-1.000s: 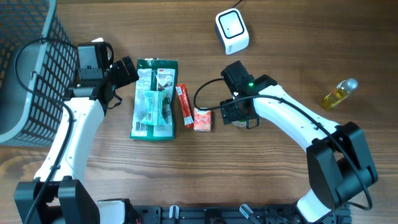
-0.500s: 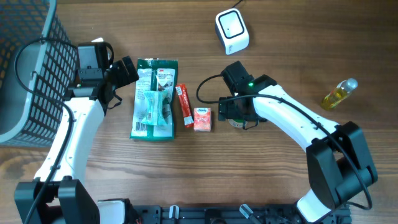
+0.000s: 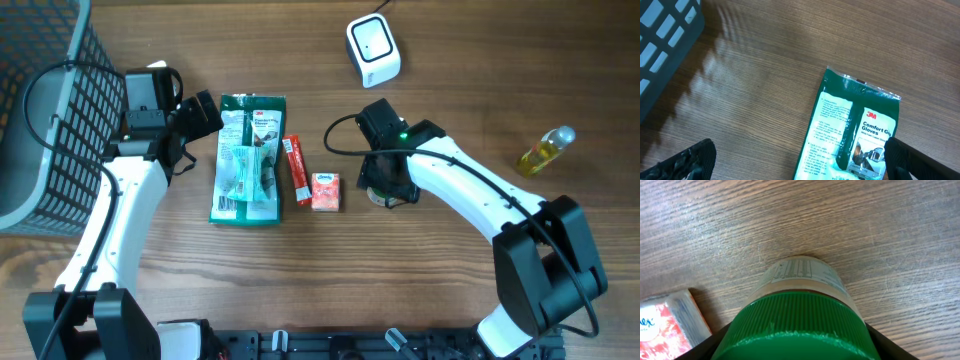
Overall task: Scan the item barcode
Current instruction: 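Lower the right gripper around the green-lid jar and close it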
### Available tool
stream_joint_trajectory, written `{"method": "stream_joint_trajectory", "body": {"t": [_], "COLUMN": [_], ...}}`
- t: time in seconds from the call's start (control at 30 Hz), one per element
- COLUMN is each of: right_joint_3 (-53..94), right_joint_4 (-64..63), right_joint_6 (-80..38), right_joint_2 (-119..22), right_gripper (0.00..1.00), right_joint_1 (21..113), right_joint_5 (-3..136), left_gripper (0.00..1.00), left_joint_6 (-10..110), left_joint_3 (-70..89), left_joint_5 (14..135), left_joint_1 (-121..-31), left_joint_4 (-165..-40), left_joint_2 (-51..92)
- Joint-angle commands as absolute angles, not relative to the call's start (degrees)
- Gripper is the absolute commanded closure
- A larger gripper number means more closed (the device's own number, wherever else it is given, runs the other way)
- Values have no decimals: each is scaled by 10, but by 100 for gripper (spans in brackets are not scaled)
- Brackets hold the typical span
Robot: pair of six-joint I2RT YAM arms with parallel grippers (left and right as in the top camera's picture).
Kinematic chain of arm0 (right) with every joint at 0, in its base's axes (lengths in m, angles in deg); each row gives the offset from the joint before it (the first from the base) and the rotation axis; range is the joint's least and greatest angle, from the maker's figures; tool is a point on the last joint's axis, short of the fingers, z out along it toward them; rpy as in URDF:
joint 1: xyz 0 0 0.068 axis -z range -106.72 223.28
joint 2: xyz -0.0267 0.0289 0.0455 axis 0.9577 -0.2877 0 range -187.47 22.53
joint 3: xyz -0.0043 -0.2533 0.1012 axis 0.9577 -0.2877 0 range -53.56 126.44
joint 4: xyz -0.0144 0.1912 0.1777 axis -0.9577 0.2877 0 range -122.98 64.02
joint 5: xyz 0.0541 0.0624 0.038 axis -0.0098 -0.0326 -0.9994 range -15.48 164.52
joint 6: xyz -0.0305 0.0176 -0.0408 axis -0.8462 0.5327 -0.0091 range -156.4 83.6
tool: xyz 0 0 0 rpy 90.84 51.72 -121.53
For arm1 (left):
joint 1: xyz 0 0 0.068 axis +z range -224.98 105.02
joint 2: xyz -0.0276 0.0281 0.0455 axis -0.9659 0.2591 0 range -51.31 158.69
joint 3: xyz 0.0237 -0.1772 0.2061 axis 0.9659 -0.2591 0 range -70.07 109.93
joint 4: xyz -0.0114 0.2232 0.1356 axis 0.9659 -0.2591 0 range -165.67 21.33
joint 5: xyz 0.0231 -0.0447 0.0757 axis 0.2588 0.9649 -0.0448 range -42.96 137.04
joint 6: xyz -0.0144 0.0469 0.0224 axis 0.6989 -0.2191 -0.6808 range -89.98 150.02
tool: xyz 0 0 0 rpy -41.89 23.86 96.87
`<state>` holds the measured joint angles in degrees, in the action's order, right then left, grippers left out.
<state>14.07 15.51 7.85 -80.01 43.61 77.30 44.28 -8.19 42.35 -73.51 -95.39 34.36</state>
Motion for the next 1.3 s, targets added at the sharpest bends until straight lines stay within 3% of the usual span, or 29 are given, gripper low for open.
{"method": "stream_joint_trajectory", "body": {"t": [0.0,0.07,0.13,0.17,0.2,0.37,0.47,0.6,0.63,0.73,0.83,0.93,0.97,1.27], "right_joint_3": [134,134,134,134,135,154,162,161,161,161,161,161,161,161], "right_joint_4": [148,140,135,132,128,158,175,175,171,158,144,142,143,100], "right_joint_6": [-60,-137,-185,-181,-167,-33,-10,-8,-8,-21,-107,-205,-214,-77], "right_joint_2": [-811,-811,-811,-811,-811,-811,-811,-811,-811,-811,-811,-811,-811,-811], "right_gripper": [38,37,26,10,0,0,1,37,39,37,36,18,0,1], "right_joint_1": [438,438,438,438,438,438,438,438,438,438,438,438,438,438], "right_joint_5": [773,781,792,796,795,783,771,755,755,767,779,779,779,779], "left_gripper": [0,0,0,0,0,0,0,0,0,0,0,0,0,0], "left_joint_6": [438,438,438,438,438,438,438,438,438,438,438,438,438,438], "left_joint_3": [-77,-77,-77,-77,-77,-77,-77,-77,-77,-77,-77,-77,-77,-77], "left_joint_5": [418,418,418,418,418,418,418,418,418,418,418,418,418,418], "left_joint_1": [-733,-733,-733,-733,-733,-733,-733,-733,-733,-733,-733,-733,-733,-733], "left_joint_4": [-952,-952,-952,-952,-952,-952,-952,-952,-952,-952,-952,-953,-952,-952], "left_joint_2": [342,342,342,342,342,342,342,342,342,342,342,342,342,342]}}
